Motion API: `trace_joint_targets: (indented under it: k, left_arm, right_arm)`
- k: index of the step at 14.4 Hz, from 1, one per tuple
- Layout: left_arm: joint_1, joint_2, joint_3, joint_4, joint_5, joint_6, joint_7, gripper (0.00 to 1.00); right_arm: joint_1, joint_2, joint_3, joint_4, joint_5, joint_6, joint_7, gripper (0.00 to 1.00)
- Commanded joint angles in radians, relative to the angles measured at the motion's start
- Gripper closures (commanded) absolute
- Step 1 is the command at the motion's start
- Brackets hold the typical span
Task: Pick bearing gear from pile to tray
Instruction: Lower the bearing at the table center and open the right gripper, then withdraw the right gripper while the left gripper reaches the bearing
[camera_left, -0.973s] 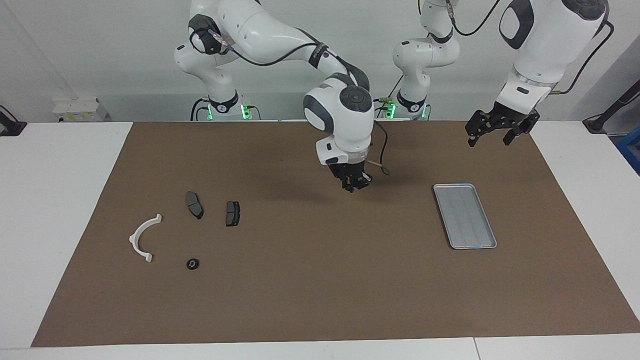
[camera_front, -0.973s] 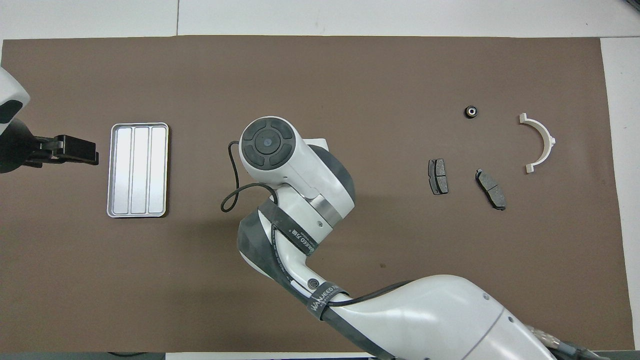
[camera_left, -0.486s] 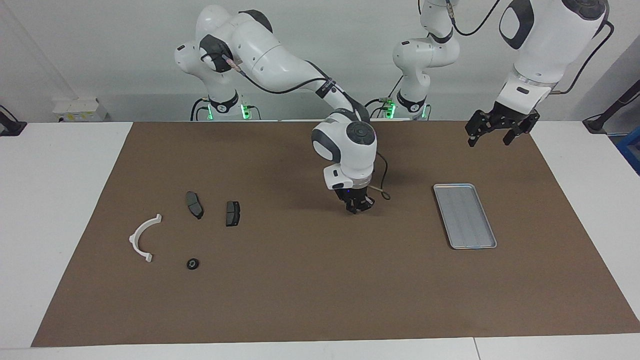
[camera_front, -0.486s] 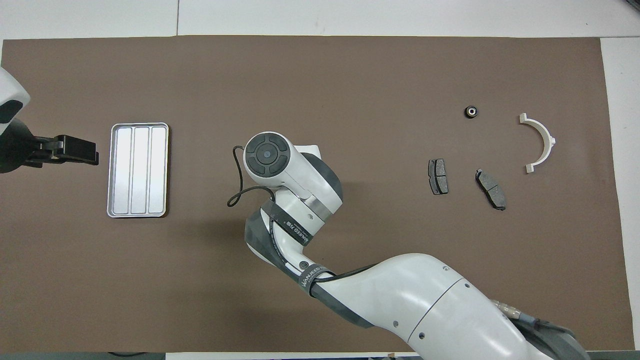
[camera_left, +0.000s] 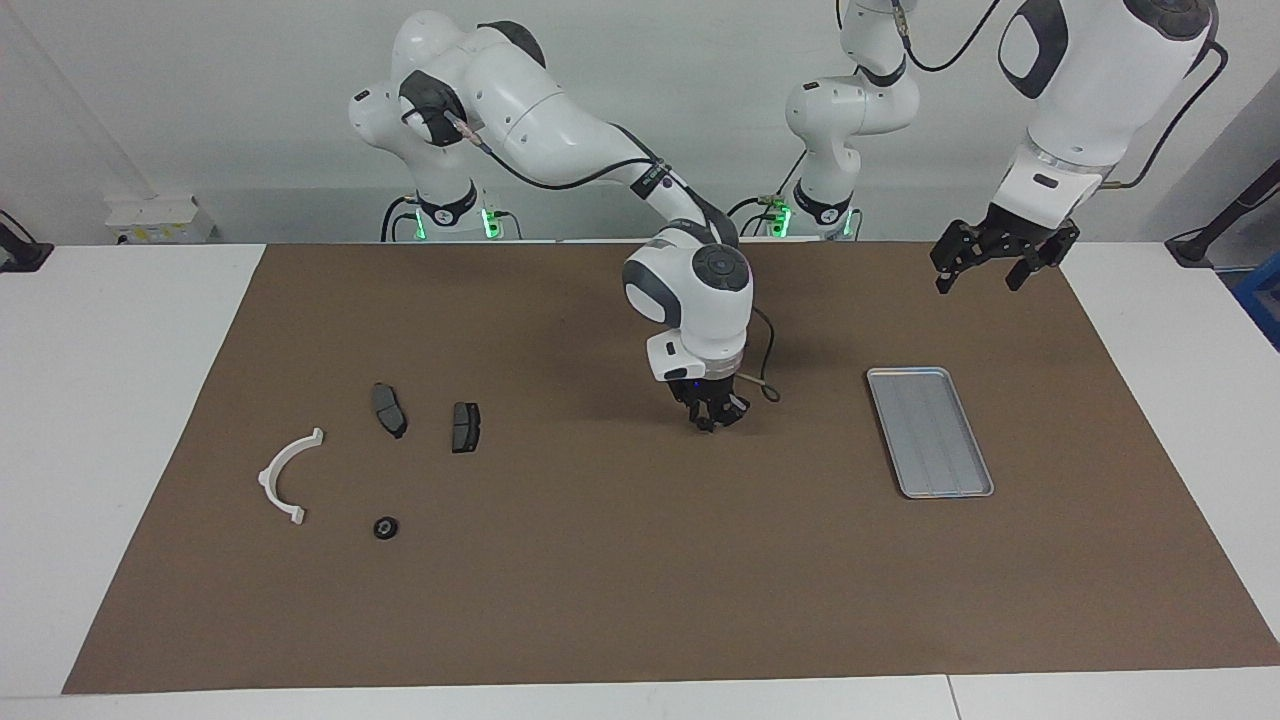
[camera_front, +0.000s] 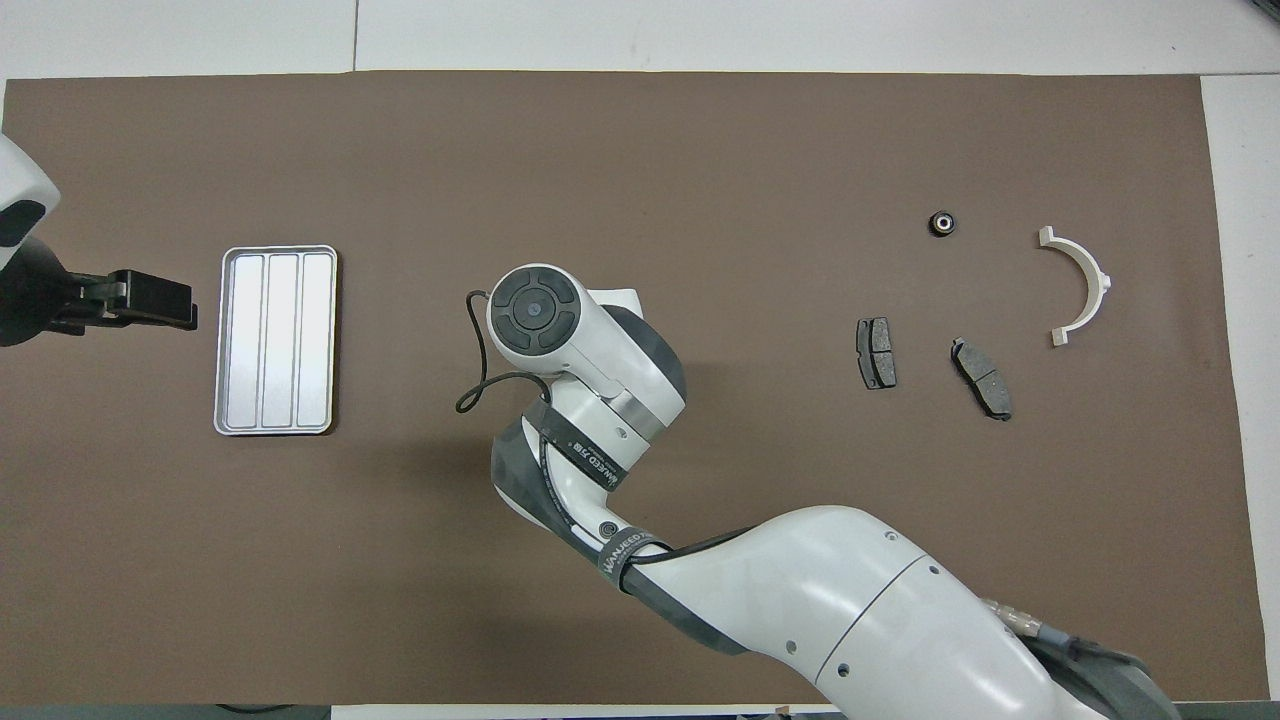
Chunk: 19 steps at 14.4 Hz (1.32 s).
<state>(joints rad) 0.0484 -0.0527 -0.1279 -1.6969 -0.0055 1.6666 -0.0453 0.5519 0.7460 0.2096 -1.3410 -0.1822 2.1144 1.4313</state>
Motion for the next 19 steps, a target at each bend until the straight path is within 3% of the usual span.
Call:
trace_joint_targets:
  k: [1, 4, 8, 11, 14, 17, 19]
  left_arm:
    - [0.01, -0.022, -0.006, -0.013, -0.001, -0.002, 0.012, 0.0]
    - [0.01, -0.022, -0.006, -0.013, -0.001, -0.002, 0.012, 0.0]
    - [0.01, -0.022, -0.006, -0.013, -0.001, -0.002, 0.012, 0.0]
    - [0.01, -0.022, -0.006, -0.013, -0.001, -0.002, 0.012, 0.0]
    - [0.01, -0.022, -0.006, -0.013, -0.001, -0.002, 0.013, 0.0]
    - [-0.005, -0.024, -0.009, -0.027, -0.002, 0.015, -0.008, 0.0]
    - [-0.044, -0.038, -0.012, -0.065, -0.004, 0.074, -0.182, 0.0]
  right_arm:
    - [-0.018, -0.008, 0.005, 0.034, -0.033, -0.089, 0.006, 0.0]
    - [-0.078, -0.043, 0.011, 0.111, -0.02, -0.233, -0.093, 0.0]
    - [-0.278, -0.177, 0.011, 0.109, 0.056, -0.368, -0.565, 0.0]
    - [-0.421, -0.215, 0.011, 0.109, 0.056, -0.43, -0.857, 0.0]
    - [-0.547, -0.215, 0.01, 0.08, 0.043, -0.406, -1.078, 0.0]
    - [-0.635, -0.217, 0.008, -0.021, 0.007, -0.291, -1.15, 0.0]
    - [-0.668, -0.182, 0.008, -0.053, -0.034, -0.214, -1.157, 0.0]
